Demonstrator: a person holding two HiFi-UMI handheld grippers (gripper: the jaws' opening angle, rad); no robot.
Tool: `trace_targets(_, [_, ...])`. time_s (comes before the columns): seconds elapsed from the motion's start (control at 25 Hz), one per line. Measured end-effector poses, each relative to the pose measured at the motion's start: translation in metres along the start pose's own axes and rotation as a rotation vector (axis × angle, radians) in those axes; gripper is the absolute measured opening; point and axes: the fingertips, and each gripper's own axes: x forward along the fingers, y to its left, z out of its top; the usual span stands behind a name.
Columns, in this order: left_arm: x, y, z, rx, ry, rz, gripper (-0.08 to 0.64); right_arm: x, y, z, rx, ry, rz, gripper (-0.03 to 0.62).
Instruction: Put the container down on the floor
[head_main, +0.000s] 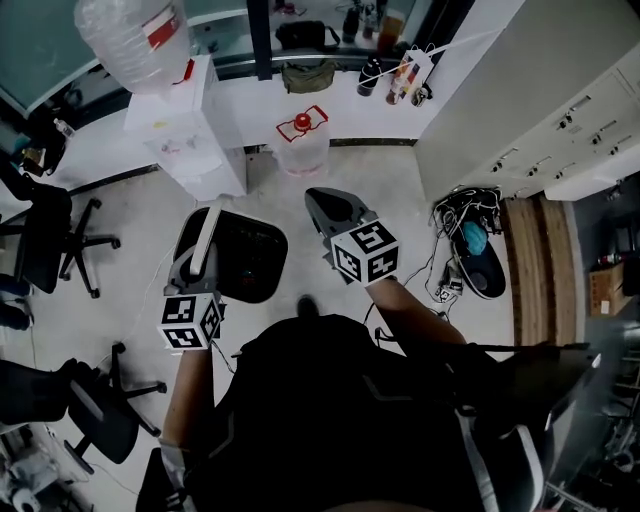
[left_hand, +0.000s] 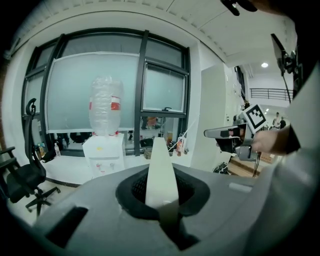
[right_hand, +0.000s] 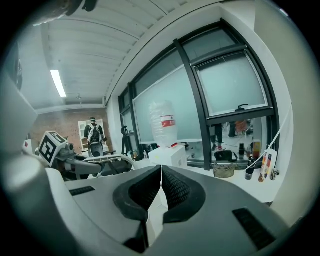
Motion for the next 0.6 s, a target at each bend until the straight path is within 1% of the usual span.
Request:
trace_targets(0.16, [0.022, -0.004, 0.010, -0.001, -0.002, 0.007, 0.028, 0.006, -0.022, -0.004, -0.028, 0.026, 0.006, 0.009])
trace_targets(0.36, [0.040, -0.003, 0.016, 0.006, 0.008, 0.007, 0.028, 0.017, -0.036, -0.002, -0.008, 0.018, 0.021, 0.009])
trace_targets(0.6, [0.066, 0.008, 0.016, 0.025, 0.025, -0.024, 0.028, 0.041, -0.047, -0.003, 0.004, 0.032, 0.005, 0.009])
